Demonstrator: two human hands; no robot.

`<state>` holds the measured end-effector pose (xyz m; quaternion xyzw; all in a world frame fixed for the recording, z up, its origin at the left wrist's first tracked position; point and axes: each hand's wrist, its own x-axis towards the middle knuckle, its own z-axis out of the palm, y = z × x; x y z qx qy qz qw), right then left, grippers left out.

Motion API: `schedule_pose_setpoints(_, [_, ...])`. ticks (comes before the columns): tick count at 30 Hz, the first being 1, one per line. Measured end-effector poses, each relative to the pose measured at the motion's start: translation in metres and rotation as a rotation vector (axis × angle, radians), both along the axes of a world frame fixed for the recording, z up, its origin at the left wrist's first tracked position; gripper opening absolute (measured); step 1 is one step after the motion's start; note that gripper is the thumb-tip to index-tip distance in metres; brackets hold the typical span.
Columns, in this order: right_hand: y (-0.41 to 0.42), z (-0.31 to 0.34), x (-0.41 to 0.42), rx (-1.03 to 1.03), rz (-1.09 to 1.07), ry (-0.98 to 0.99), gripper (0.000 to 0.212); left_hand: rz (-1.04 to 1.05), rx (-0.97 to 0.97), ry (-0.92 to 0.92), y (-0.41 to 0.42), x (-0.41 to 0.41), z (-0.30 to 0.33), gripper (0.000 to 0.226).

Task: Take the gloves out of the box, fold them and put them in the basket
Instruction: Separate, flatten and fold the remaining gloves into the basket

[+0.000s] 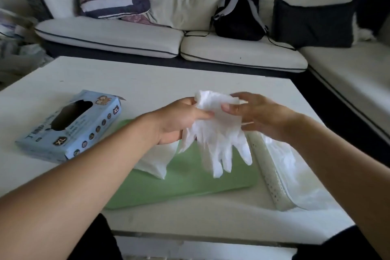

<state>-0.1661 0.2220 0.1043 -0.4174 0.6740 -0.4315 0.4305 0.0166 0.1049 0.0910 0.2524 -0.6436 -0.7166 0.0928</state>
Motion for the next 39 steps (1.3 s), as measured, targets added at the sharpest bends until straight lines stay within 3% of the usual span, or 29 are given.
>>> schedule_pose_setpoints(2, [0.001,-0.011,-0.003,0.142,0.104,-0.175,0.052,-0.11,0.068,-0.032,-0.001,0.001,0.004,0.026])
schedule_pose_setpoints(4, [-0.007,-0.021,-0.008,0.174,0.031,-0.24,0.048,-0.119,0.052,-0.128,-0.004,-0.001,0.003,0.021])
schedule_pose_setpoints(7, [-0.022,-0.028,-0.014,0.052,-0.085,-0.212,0.033,0.036,-0.208,-0.198,-0.015,-0.013,-0.007,0.007])
schedule_pose_setpoints(9, [-0.032,-0.023,-0.017,-0.163,-0.137,-0.154,0.022,0.22,-0.377,-0.047,-0.026,-0.023,-0.014,0.029])
schedule_pose_setpoints(12, [-0.041,-0.012,-0.022,-0.467,-0.161,0.04,0.016,0.337,-0.597,0.239,-0.034,-0.027,-0.007,0.005])
schedule_pose_setpoints(14, [-0.045,-0.019,-0.027,-0.501,-0.156,0.241,0.02,0.285,-0.68,0.266,-0.043,-0.028,-0.015,0.006])
schedule_pose_setpoints(17, [-0.041,-0.048,-0.031,-0.236,-0.04,0.542,0.025,0.037,-0.771,0.036,-0.05,-0.024,-0.048,0.006])
schedule_pose_setpoints(20, [-0.03,-0.073,-0.023,0.249,0.378,0.971,0.028,-0.349,-0.8,-0.384,-0.046,-0.008,-0.076,0.034])
schedule_pose_setpoints(22, [-0.023,-0.076,-0.014,0.399,0.549,0.977,0.029,-0.563,-0.855,-0.531,-0.046,0.004,-0.079,0.047])
schedule_pose_setpoints(24, [-0.021,-0.066,-0.005,0.419,0.63,0.978,0.019,-0.501,-0.924,-0.528,-0.051,0.019,-0.067,0.047])
schedule_pose_setpoints(27, [-0.021,-0.043,0.016,0.344,0.647,0.948,0.014,-0.069,-1.051,-0.442,-0.067,0.047,-0.039,0.036])
schedule_pose_setpoints(29, [-0.026,-0.036,0.042,0.212,0.65,0.856,0.012,0.037,-1.111,-0.537,-0.079,0.069,-0.028,0.029])
schedule_pose_setpoints(31, [-0.034,-0.037,0.07,0.218,0.725,0.908,0.016,-0.071,-1.089,-0.785,-0.087,0.085,-0.026,0.031])
schedule_pose_setpoints(33, [-0.042,-0.041,0.093,0.355,0.833,1.108,0.017,-0.22,-1.02,-0.966,-0.086,0.093,-0.035,0.05])
schedule_pose_setpoints(35, [-0.049,-0.046,0.107,0.358,0.805,1.251,0.012,-0.288,-0.962,-0.99,-0.083,0.094,-0.046,0.06])
schedule_pose_setpoints(37, [-0.054,-0.053,0.114,0.151,0.645,1.18,0.008,-0.312,-0.962,-0.956,-0.082,0.091,-0.053,0.059])
schedule_pose_setpoints(39, [-0.059,-0.068,0.123,-0.003,0.531,1.088,0.025,-0.327,-0.949,-0.914,-0.083,0.09,-0.056,0.054])
